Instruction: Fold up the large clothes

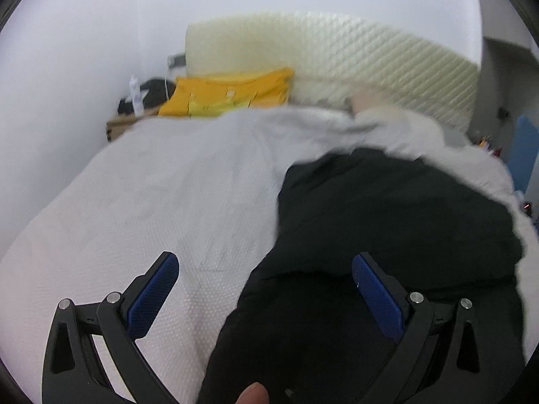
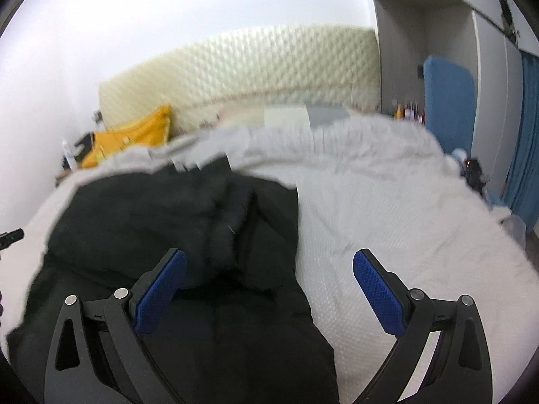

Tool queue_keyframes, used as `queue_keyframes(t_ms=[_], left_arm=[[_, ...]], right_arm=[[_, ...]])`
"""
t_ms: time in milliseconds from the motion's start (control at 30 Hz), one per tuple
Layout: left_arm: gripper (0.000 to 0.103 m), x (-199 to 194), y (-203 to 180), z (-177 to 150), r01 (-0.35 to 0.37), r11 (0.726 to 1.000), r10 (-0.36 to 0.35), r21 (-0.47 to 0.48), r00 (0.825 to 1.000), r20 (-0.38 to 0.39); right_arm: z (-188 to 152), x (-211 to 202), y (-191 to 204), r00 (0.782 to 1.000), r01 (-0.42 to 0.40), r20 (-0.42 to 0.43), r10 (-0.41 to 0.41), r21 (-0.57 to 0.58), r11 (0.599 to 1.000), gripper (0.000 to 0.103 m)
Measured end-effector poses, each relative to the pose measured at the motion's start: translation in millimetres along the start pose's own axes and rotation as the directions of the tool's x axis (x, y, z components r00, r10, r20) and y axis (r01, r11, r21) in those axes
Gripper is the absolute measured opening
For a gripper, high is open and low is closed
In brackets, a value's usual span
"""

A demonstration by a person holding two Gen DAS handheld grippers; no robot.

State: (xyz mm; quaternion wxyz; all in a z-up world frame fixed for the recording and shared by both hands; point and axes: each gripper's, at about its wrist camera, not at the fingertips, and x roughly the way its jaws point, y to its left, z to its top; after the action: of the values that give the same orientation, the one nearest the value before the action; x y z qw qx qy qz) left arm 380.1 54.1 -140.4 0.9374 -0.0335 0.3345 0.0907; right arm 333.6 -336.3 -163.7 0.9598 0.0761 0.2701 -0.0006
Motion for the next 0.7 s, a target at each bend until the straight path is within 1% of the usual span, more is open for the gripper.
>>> queue_keyframes(t_ms=[67,167,233,300,333,433,500,600,700], left_arm=[[0.103,-28,-3,7,0.019,1.000,-0.019,-0.002,1.000,0.022],[0.103,-78,-10,14,0.013,1.000,-0.014,0.005,0.998,0.065],[0.103,-110,-12,16,0.026,1.000,-0.026,0.003,0.995,0.096],[0.103,-146,-12,16,0.051,0.999,-0.049,-0.009,0.992,0.119],[0.103,-156,-10,16,0.061,0.998,-0.059,-0.010,0.990,0.126],[0.103,-197,-6,8,0.096,0.995,-0.093,-0.012,0.985,0.143],[0.103,-217,-1,0,0.126,0.992,-0.122,-0.021,0.983,0.135],[0.103,-245,8,-22,0.187,0.982,-0.183,-0.028,0.977,0.112],[0.103,-264,15,-45,0.218,0.976,-0.216,-0.013,0.972,0.088]], right_arm=[[12,-30,7,0.999,-0.011,0.037,0.011,0.003,1.000,0.100],[33,-82,15,0.994,-0.029,0.103,0.029,-0.001,1.000,0.100],[43,-115,20,0.990,-0.020,0.138,0.021,-0.008,1.000,0.100],[50,-142,23,0.985,-0.029,0.171,0.029,-0.005,1.000,0.100],[51,-156,26,0.982,-0.036,0.185,0.036,-0.004,0.999,0.100],[47,-189,35,0.977,-0.055,0.204,0.057,-0.016,0.998,0.100],[40,-204,40,0.977,-0.061,0.204,0.065,-0.027,0.998,0.100],[21,-223,47,0.979,-0.089,0.182,0.093,-0.033,0.996,0.100],[-4,-234,49,0.984,-0.111,0.141,0.113,-0.021,0.994,0.100]])
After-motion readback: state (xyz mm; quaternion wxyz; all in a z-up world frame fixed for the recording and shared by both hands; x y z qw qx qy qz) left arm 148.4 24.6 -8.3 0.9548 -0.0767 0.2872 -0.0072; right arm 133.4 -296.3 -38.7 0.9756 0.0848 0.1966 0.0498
